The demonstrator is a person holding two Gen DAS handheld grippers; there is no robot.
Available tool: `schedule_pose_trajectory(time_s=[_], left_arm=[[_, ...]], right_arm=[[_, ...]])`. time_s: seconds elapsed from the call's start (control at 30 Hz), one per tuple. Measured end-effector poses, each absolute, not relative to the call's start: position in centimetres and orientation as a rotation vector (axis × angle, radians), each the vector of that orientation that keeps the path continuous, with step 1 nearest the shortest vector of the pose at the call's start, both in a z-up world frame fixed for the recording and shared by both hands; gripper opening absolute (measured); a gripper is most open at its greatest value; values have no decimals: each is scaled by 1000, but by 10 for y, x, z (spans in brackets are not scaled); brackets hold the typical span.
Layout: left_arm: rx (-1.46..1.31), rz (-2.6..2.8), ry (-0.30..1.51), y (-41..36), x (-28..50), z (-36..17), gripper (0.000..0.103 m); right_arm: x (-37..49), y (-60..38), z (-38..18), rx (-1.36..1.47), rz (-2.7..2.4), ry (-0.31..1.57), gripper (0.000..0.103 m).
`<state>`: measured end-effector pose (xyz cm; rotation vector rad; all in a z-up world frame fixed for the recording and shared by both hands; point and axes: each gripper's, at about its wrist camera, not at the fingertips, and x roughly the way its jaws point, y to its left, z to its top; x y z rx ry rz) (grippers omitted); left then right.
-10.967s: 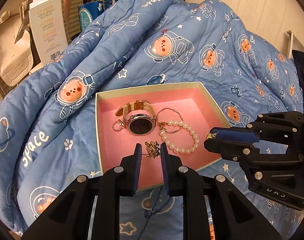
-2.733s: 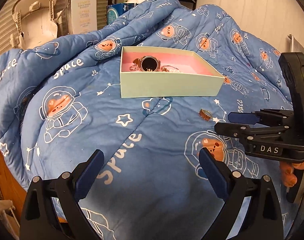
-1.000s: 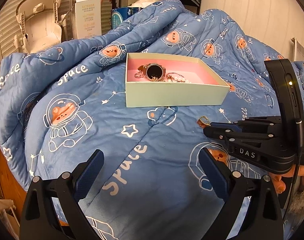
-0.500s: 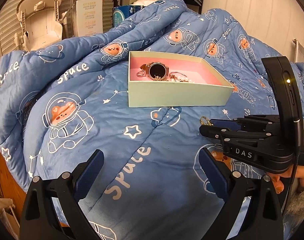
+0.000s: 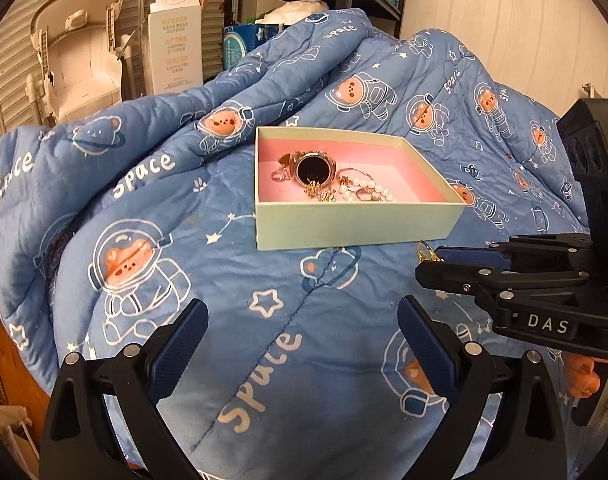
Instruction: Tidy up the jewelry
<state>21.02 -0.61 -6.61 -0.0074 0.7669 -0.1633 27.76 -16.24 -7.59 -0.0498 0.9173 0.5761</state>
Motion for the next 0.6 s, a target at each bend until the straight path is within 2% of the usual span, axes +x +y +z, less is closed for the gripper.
schedule_pose_trajectory(time_s=[0.3, 0.6], left_arm=[[49, -164, 726, -11, 232, -45, 94], [69, -169, 740, -10, 264, -42, 94]], right_arm=[[300, -167, -48, -51, 568, 877, 24], [344, -164, -48, -48, 553, 918, 24]])
